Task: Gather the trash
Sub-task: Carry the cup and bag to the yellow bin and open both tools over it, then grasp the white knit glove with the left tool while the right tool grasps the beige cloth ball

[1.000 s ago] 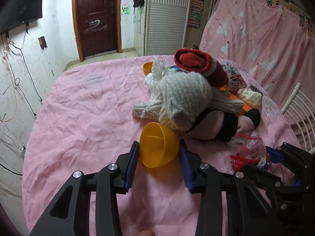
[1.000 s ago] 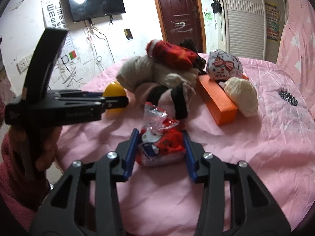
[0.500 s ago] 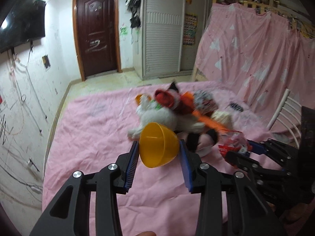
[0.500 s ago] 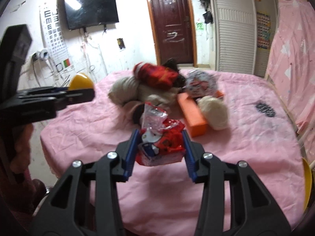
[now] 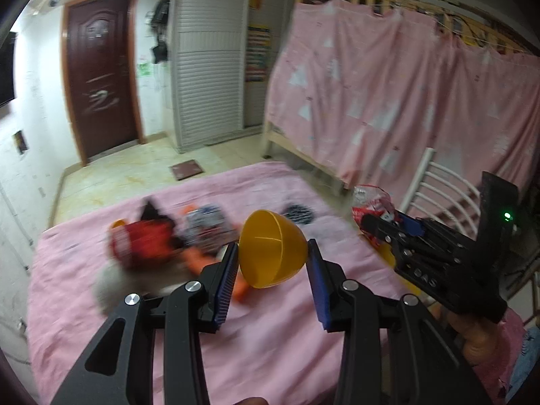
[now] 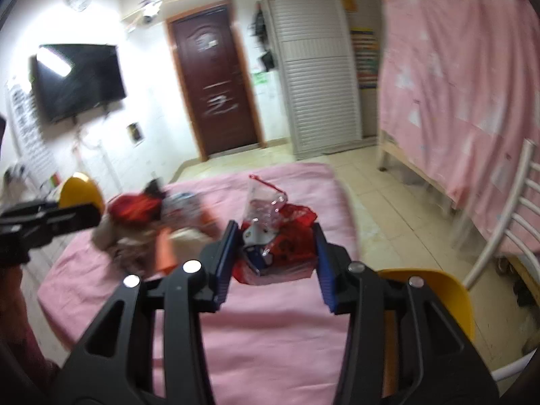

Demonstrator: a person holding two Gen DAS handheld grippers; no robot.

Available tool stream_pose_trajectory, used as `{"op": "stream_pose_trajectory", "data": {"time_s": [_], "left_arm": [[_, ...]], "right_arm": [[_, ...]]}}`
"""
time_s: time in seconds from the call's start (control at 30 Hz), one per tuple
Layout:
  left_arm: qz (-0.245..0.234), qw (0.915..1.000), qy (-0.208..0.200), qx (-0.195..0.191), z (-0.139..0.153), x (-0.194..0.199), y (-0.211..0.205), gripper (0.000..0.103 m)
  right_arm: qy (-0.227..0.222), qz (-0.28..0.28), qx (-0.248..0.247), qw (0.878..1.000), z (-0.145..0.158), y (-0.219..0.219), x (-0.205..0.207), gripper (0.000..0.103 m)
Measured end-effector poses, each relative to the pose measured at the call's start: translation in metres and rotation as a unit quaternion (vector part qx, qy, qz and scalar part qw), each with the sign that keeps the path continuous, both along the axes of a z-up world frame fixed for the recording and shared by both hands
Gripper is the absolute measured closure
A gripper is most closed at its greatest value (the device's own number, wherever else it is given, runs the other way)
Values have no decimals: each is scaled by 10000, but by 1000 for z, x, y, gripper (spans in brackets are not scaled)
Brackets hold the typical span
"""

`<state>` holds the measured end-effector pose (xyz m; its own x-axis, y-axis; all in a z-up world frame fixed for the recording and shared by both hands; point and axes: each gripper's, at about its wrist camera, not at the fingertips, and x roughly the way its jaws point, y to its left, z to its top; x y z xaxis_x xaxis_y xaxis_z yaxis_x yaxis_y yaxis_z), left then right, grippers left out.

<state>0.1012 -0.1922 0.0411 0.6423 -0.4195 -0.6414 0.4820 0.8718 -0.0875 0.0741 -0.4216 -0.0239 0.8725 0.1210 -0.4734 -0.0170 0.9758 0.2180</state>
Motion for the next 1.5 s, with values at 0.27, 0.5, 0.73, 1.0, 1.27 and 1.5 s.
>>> {"op": "stream_pose_trajectory", "data": {"time_s": [0.27, 0.5, 0.73, 1.0, 1.27, 1.5], "left_arm": [[-554, 9977, 374, -127, -13, 22, -97, 70], [-1009, 9927, 642, -135, -34, 33, -175, 70], [-1355, 9858, 982, -111, -53, 32, -225, 43], [-1167, 9888, 928, -94, -52, 24, -202, 36], [-463, 9972, 524, -248, -30, 20, -119, 30], [173, 9982, 476, -311, -18, 30, -34, 27]], "right_arm": [[501, -982, 36, 9939, -33, -88, 16, 61], [593, -1444, 450, 9867, -49, -136, 5, 32], [416, -2091, 1069, 9711, -58, -183, -22, 32], [221, -1860, 1118, 9759, -46, -170, -21, 32], [77, -1035, 600, 9928, -20, -90, 0, 32], [186, -478, 121, 9986, -17, -35, 17, 31]]}}
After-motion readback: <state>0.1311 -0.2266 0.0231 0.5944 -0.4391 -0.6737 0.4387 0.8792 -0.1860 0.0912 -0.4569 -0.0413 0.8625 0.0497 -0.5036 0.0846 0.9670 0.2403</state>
